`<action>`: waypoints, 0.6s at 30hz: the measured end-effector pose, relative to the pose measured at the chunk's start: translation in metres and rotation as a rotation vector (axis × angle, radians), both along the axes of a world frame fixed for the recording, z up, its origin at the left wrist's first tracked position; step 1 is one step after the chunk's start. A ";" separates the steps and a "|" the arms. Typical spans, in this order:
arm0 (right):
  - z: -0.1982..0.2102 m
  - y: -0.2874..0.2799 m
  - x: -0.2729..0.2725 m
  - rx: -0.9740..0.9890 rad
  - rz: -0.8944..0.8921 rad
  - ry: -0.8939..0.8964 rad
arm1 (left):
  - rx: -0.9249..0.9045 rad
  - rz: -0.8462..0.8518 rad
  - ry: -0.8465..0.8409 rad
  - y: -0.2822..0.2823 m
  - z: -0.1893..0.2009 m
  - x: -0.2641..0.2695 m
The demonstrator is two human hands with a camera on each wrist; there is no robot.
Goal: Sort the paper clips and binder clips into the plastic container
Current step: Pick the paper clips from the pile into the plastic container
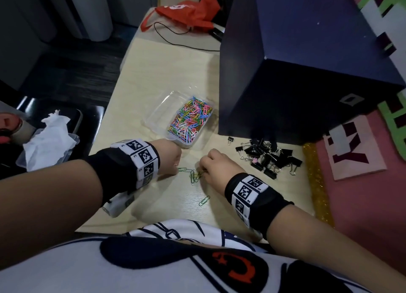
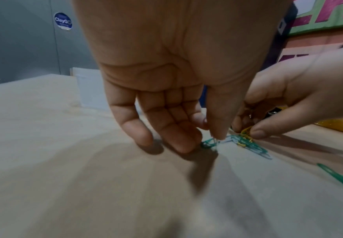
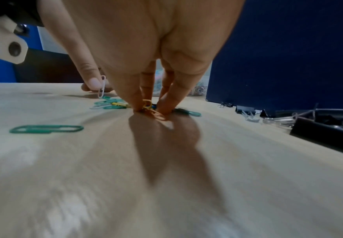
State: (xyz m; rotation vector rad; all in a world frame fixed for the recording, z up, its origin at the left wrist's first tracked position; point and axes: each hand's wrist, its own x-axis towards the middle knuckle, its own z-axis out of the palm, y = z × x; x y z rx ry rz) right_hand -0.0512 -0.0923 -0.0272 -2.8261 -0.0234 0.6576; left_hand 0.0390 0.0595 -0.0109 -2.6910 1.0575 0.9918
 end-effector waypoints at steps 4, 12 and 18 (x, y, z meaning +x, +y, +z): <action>0.006 0.000 0.006 -0.057 -0.034 0.027 | -0.170 -0.018 -0.046 0.002 0.006 0.002; 0.036 0.005 0.033 0.072 -0.222 -0.089 | -0.585 0.332 -0.259 0.010 0.024 0.027; 0.066 0.008 0.056 0.231 -0.248 -0.339 | -0.600 0.322 -0.280 0.011 0.022 0.026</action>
